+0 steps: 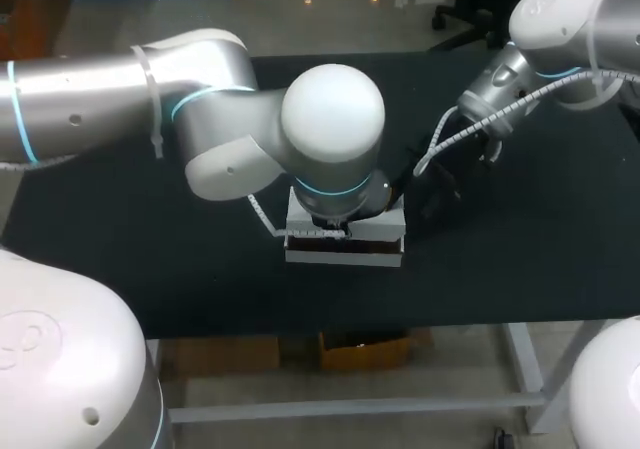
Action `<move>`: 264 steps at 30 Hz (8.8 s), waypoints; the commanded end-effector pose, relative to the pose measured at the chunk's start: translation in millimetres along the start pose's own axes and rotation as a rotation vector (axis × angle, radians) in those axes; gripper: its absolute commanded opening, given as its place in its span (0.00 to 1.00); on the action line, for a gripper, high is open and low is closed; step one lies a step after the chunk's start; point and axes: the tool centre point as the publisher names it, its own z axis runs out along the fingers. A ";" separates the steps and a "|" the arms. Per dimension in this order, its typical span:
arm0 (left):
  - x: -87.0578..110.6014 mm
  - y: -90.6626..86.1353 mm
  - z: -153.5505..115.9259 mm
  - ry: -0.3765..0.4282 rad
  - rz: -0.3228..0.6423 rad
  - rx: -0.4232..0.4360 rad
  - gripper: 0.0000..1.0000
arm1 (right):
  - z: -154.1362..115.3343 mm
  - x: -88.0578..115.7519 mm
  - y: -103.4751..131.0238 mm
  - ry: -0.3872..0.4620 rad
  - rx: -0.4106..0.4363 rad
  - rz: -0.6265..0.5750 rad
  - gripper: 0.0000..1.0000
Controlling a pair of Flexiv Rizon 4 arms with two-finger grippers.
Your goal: Assemble the packaging by folding the flat box into shape, placing the metal phone stand inside, and closing the box properly
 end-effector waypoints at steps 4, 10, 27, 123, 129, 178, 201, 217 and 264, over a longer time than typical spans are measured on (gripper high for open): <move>1.8 -3.7 2.6 -0.023 -0.006 -0.010 0.45 | -0.5 -0.4 2.3 0.002 0.011 0.000 0.44; 1.8 -3.2 2.7 -0.039 -0.020 -0.010 0.40 | -0.5 0.3 2.6 0.000 0.012 -0.002 0.44; 13.3 -6.2 -1.4 -0.083 -0.019 -0.015 0.38 | -2.9 0.3 1.0 0.000 0.011 -0.008 0.44; 31.7 -1.1 16.3 -0.143 -0.019 -0.033 0.39 | 2.7 10.5 -31.3 -0.045 -0.096 -0.073 0.00; 31.7 -1.4 16.4 -0.143 -0.018 -0.032 0.39 | 9.1 6.6 -30.1 -0.038 -0.081 -0.069 0.00; 31.3 1.4 14.4 -0.140 -0.018 -0.028 0.42 | 18.4 -4.7 -25.3 -0.025 -0.060 -0.030 0.00; 25.2 18.3 -14.6 -0.122 -0.050 0.087 0.46 | 18.7 -4.6 -24.9 -0.023 -0.059 -0.025 0.00; 0.1 37.3 -15.8 0.047 -0.251 0.204 0.00 | 19.2 -5.5 -24.4 -0.020 -0.060 -0.023 0.00; 21.5 48.0 34.1 0.158 -0.296 0.198 0.00 | 36.8 -28.0 -11.4 0.019 -0.019 0.021 0.00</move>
